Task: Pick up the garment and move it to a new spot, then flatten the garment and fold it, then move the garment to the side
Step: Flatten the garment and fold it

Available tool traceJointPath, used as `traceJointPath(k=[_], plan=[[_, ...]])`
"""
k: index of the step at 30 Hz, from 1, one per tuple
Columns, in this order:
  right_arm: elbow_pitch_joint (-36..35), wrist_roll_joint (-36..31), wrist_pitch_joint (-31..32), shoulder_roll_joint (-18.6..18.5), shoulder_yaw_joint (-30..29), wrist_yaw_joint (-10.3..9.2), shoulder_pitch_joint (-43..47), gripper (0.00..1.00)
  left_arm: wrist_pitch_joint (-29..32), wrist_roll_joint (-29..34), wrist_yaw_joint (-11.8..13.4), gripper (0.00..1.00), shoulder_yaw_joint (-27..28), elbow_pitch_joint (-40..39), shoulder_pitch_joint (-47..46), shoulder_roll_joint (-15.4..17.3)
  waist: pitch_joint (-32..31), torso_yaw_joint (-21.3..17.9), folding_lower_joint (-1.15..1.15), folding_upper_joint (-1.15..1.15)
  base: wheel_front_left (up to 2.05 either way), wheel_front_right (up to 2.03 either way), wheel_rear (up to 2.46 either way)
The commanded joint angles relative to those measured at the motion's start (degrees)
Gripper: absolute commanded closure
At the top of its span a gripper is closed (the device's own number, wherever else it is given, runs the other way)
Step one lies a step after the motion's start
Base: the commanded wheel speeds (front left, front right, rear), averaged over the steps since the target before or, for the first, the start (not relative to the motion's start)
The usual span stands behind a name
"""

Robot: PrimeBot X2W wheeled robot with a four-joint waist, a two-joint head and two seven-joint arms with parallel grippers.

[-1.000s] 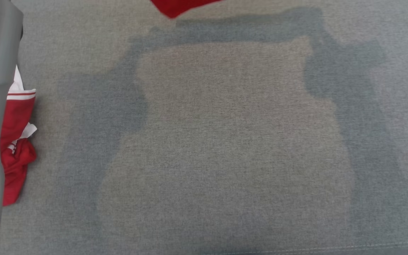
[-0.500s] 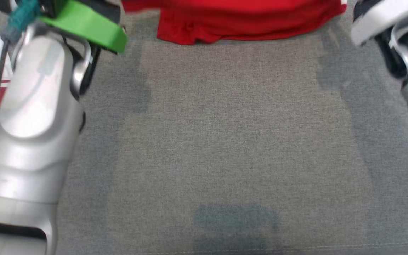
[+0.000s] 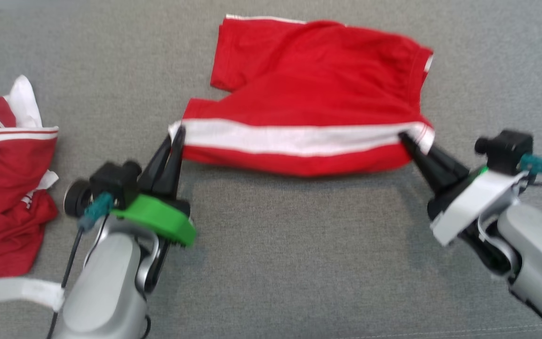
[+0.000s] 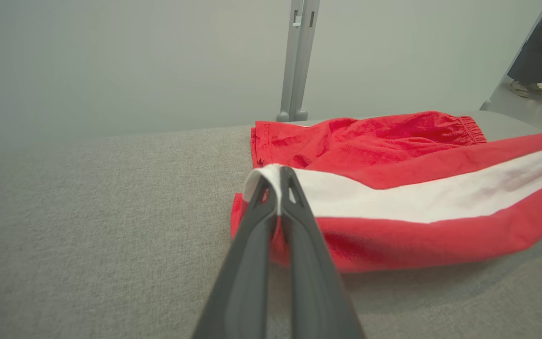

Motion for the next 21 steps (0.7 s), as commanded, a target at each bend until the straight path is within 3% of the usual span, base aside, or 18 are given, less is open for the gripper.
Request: traceJointPath(k=[1, 13, 21], plan=[[-0.72, 1.51, -0.15, -0.21, 0.65, -0.03, 3.21, 1.0, -0.04, -0.83, -0.06, 1.0, 0.67, -0.23, 3.89, 0.34, -6.72, -0.54, 0.0, 0.0, 0.0, 0.0, 0.0], [0.31, 3.8, -0.15, 1.43, 3.72, -0.02, 17.29, 1.0, -0.05, -2.15, -0.07, 1.0, 4.42, 0.11, 20.17, -1.88, -16.72, 0.37, 0.0, 0.0, 0.0, 0.0, 0.0], [0.43, 5.01, -0.16, 1.79, 6.21, -0.03, 24.66, 1.0, -0.05, -1.74, -0.07, 1.0, 7.94, -0.2, 28.3, -2.82, -19.73, -0.24, 0.0, 0.0, 0.0, 0.0, 0.0]])
